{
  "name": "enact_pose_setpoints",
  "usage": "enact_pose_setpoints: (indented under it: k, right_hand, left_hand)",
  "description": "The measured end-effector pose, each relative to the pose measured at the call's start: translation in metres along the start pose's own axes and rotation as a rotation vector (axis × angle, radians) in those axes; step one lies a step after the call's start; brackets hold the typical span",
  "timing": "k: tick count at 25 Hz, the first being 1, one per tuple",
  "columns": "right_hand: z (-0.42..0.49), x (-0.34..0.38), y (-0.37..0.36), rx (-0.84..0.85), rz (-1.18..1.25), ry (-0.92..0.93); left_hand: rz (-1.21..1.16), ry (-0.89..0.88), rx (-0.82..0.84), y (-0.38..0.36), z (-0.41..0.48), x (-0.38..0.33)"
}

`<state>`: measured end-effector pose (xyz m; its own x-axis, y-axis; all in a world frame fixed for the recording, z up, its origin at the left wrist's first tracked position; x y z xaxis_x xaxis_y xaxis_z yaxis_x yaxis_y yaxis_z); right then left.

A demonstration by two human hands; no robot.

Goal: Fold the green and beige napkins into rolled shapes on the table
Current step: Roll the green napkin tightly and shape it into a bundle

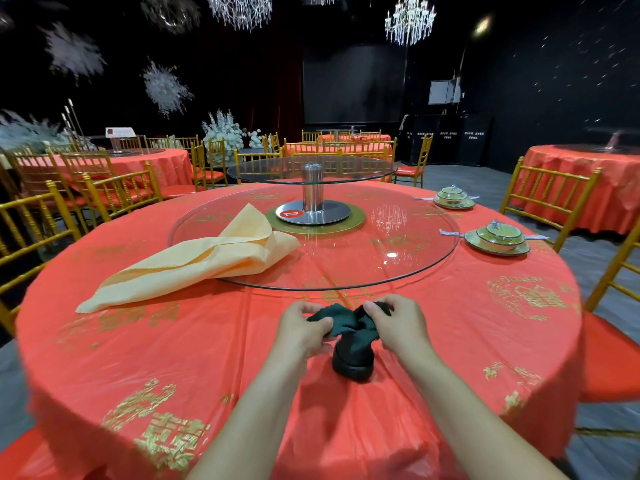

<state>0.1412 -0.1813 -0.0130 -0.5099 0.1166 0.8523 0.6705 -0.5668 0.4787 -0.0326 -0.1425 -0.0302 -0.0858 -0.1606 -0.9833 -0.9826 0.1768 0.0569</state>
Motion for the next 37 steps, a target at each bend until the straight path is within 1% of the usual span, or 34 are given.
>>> enact_pose_setpoints:
  k: [2, 4, 6, 7, 9, 11, 12, 15, 17, 19, 21, 23, 26, 27, 28, 29, 31, 32, 33, 35, 37]
  right_hand:
    - [-0.002, -0.021, 0.001, -0.013, 0.109, -0.111]
    - [-0.009, -0.036, -0.002, -0.01, 0.164, -0.183]
    - [-0.017, -0.033, -0.007, 0.01, 0.139, -0.147]
    - [-0.018, -0.026, -0.007, 0.007, 0.088, -0.084]
    - [-0.022, -0.006, -0.004, -0.028, -0.044, 0.063]
    - [-0.024, 0.01, -0.001, -0.054, -0.088, 0.154]
    - [-0.024, 0.015, 0.0, -0.056, -0.094, 0.173]
    - [-0.017, 0.021, 0.0, -0.038, -0.143, 0.131]
    - [-0.008, 0.02, -0.001, -0.014, -0.174, 0.078]
    - [-0.004, 0.02, -0.002, -0.004, -0.185, 0.066]
    - [-0.003, 0.019, -0.002, -0.016, -0.16, 0.071]
    - [-0.004, 0.008, -0.002, -0.033, -0.067, 0.02]
    - [-0.003, -0.026, 0.003, -0.075, 0.069, -0.175]
    - [-0.006, -0.034, 0.003, -0.082, 0.07, -0.191]
    - [-0.01, -0.036, 0.004, -0.085, 0.047, -0.155]
    - [-0.014, -0.032, 0.003, -0.063, -0.009, -0.071]
    - [-0.022, -0.02, -0.008, 0.049, -0.178, 0.178]
    - [-0.025, -0.014, -0.014, 0.113, -0.265, 0.279]
    - [-0.024, -0.011, -0.016, 0.151, -0.302, 0.32]
    - [-0.016, -0.016, -0.013, 0.139, -0.222, 0.294]
    - [-0.011, -0.022, -0.009, 0.095, -0.13, 0.231]
  left_hand:
    - [-0.091, 0.033, -0.06, 0.013, 0.003, 0.01]
    - [-0.117, 0.045, -0.124, 0.022, 0.007, 0.021]
    - [-0.091, 0.011, -0.15, 0.02, 0.008, 0.022]
    - [-0.048, -0.041, -0.149, 0.016, 0.008, 0.017]
    - [0.135, -0.187, -0.146, 0.003, 0.0, -0.001]
    - [0.332, -0.302, -0.212, -0.004, -0.011, -0.021]
    - [0.383, -0.331, -0.254, -0.004, -0.014, -0.029]
    - [0.484, -0.357, -0.315, -0.005, -0.008, -0.04]
    - [0.608, -0.375, -0.293, -0.01, 0.0, -0.043]
    - [0.696, -0.441, -0.283, -0.013, 0.001, -0.044]
    - [0.682, -0.523, -0.297, -0.012, -0.003, -0.042]
    - [0.598, -0.569, -0.329, -0.006, -0.005, -0.036]
    - [0.5, -0.534, -0.375, 0.008, 0.001, -0.018]
    - [0.493, -0.505, -0.383, 0.012, 0.003, -0.01]
    - [0.493, -0.487, -0.381, 0.012, 0.005, -0.002]
    - [0.492, -0.493, -0.369, 0.011, 0.006, 0.002]
    - [0.513, -0.56, -0.318, 0.003, 0.003, 0.003]
    - [0.536, -0.61, -0.266, -0.003, 0.002, 0.001]
    - [0.555, -0.665, -0.186, -0.01, 0.001, 0.0]
    - [0.61, -0.748, -0.012, -0.021, 0.003, 0.003]
    - [0.582, -0.774, 0.055, -0.023, 0.006, 0.004]
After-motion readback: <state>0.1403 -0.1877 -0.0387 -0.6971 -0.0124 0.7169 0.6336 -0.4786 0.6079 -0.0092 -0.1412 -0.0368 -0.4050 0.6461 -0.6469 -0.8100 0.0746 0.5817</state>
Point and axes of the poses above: each hand's wrist, its own z-axis towards the middle knuckle, its own y-axis out of the back of the hand, x = y × z, the point moved 8 cm from there along z, towards the middle knuckle, and after that the axes turned 1 degree about -z, right-handed, at the moved point
